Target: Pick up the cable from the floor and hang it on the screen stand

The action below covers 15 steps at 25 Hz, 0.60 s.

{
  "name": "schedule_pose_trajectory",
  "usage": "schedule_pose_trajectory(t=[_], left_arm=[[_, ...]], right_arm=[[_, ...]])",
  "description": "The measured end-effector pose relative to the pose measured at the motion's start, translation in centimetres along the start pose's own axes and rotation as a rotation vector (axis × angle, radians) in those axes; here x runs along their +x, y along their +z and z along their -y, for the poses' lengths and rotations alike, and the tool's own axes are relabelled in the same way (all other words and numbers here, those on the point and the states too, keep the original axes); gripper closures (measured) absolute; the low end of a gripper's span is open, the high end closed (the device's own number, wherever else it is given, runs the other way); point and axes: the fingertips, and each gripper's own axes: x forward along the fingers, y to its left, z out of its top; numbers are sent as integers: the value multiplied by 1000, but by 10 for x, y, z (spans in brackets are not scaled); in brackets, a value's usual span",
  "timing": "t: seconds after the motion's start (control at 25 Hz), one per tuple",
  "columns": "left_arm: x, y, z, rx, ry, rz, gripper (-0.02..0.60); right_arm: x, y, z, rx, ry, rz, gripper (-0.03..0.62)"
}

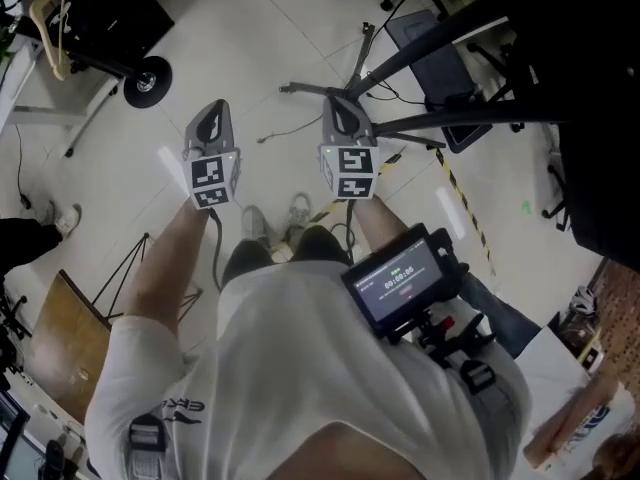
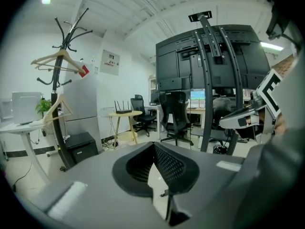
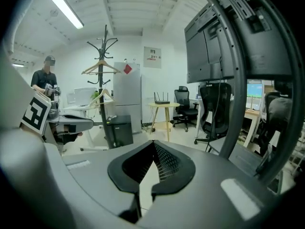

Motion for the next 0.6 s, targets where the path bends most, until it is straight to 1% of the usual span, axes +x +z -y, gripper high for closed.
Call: schedule_pose_trajectory(t=[0.12,0.24,0.36,0.52,0.6], left_arm=[[26,-47,1,20,-20,-21,580],[52,-107,1,28,-29,-57,580],[79,-161,-2,42,-30,-52,580],[122,-256,-8,29,-43,-87,580],[137,-294,-9,41,-47,-102,580]], right_arm=[[27,-47,1,2,8,-37,580],[56,-101,3,3,11,-67,580],[88,-158,4,6,16,-90,580],[137,-235,9,8,12,-101,580],[153,-268,11,16,9,-105,580]])
